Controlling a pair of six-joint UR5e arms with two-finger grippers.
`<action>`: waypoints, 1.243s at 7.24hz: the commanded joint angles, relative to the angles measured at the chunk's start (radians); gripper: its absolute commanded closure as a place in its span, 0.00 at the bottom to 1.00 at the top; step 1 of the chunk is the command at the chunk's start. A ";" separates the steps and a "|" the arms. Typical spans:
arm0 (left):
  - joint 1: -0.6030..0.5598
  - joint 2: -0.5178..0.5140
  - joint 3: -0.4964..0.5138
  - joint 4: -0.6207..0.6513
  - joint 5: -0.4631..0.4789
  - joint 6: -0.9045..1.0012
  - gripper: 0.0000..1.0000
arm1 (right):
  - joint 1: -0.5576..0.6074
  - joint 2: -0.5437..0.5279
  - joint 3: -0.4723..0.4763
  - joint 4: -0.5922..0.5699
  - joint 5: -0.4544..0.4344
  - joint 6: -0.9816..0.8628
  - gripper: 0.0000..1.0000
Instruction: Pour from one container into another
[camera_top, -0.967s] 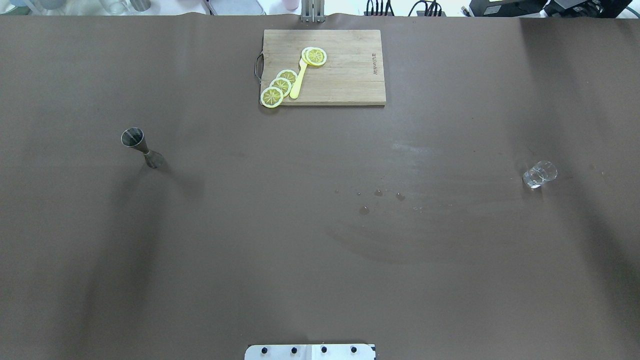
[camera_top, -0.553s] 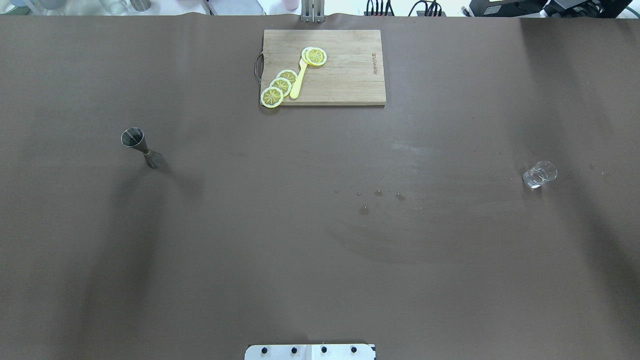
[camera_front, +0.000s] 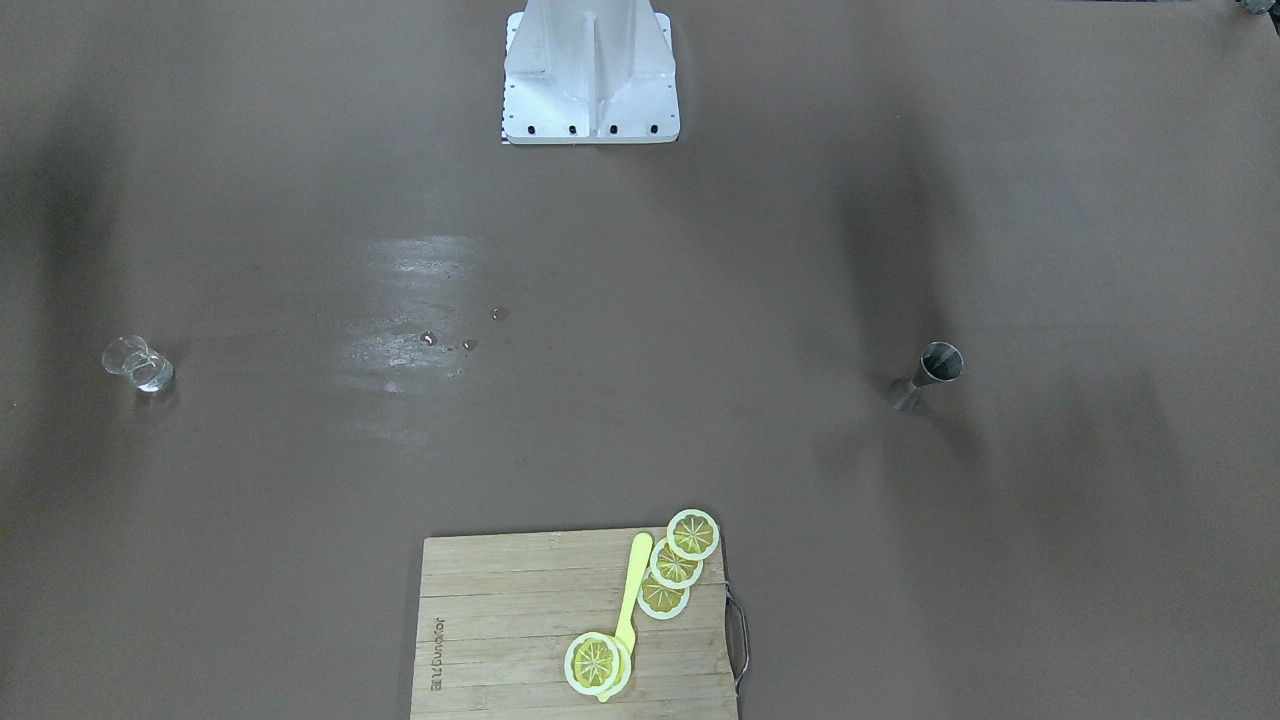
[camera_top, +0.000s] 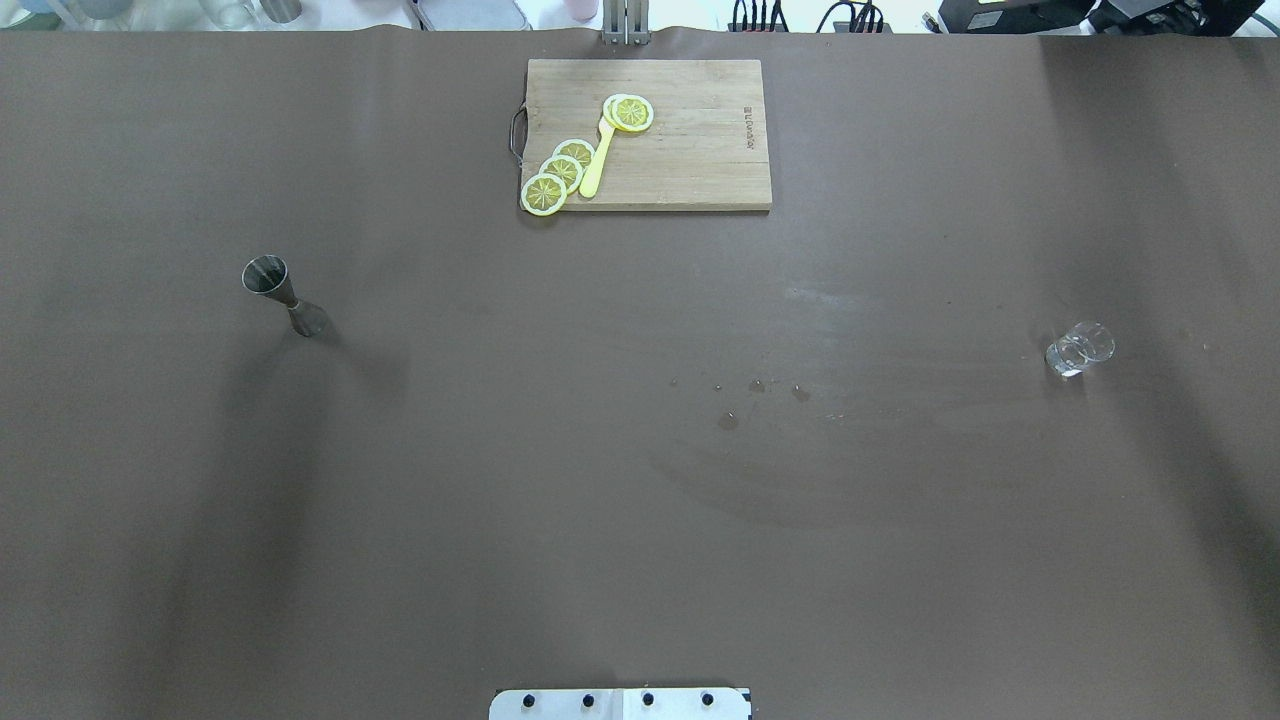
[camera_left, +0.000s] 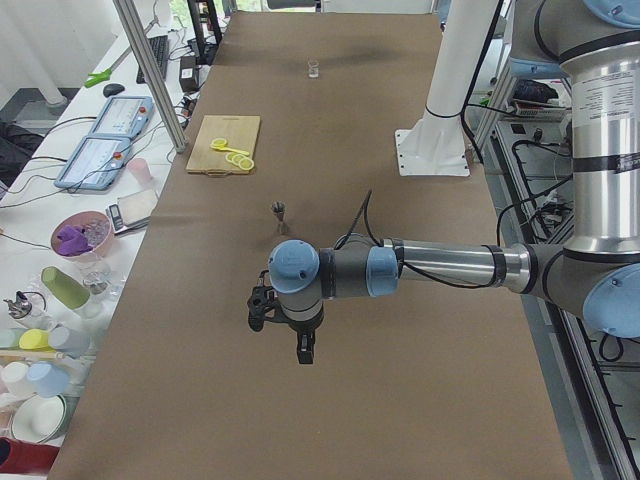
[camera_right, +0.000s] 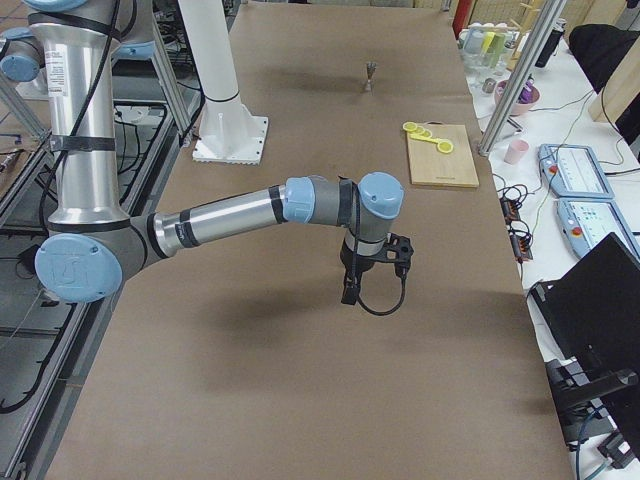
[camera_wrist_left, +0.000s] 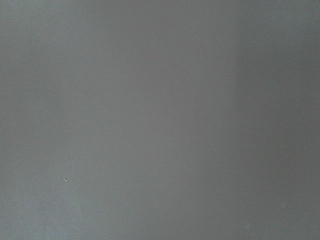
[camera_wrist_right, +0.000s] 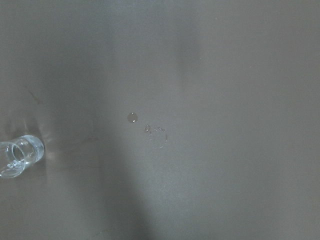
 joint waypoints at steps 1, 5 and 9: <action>0.000 0.000 -0.001 0.000 0.000 0.000 0.02 | 0.001 0.008 0.003 0.003 0.000 -0.004 0.00; 0.000 0.003 0.002 0.002 0.008 0.000 0.02 | 0.001 -0.022 -0.004 0.079 0.002 -0.004 0.00; 0.000 0.005 0.001 0.003 0.008 0.000 0.02 | 0.001 -0.021 0.003 0.079 0.002 -0.002 0.00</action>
